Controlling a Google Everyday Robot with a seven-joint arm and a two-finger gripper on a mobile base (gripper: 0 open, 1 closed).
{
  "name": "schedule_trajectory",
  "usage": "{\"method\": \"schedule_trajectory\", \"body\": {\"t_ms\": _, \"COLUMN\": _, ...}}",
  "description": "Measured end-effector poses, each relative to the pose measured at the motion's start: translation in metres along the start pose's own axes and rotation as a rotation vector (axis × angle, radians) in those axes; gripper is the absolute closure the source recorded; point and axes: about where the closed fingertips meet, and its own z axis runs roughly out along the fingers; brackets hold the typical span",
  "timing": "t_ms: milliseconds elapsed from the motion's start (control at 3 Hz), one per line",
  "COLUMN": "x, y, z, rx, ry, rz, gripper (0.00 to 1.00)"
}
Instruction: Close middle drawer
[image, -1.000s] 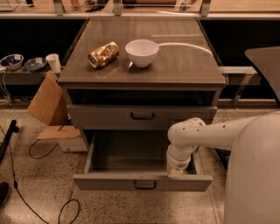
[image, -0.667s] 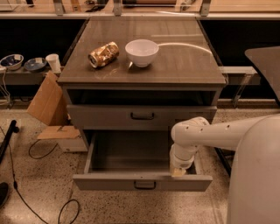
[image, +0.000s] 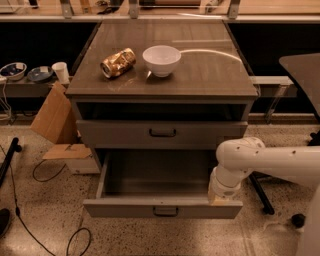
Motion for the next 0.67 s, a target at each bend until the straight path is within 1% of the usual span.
{"method": "schedule_trajectory", "body": {"t_ms": 333, "x": 0.018, "y": 0.019, "z": -0.015, "rx": 0.007, "ry": -0.015, "rz": 0.005, "gripper": 1.0}}
{"method": "schedule_trajectory", "body": {"t_ms": 667, "x": 0.032, "y": 0.036, "z": -0.016, "rx": -0.004, "ry": -0.018, "rz": 0.014, "gripper": 1.0}}
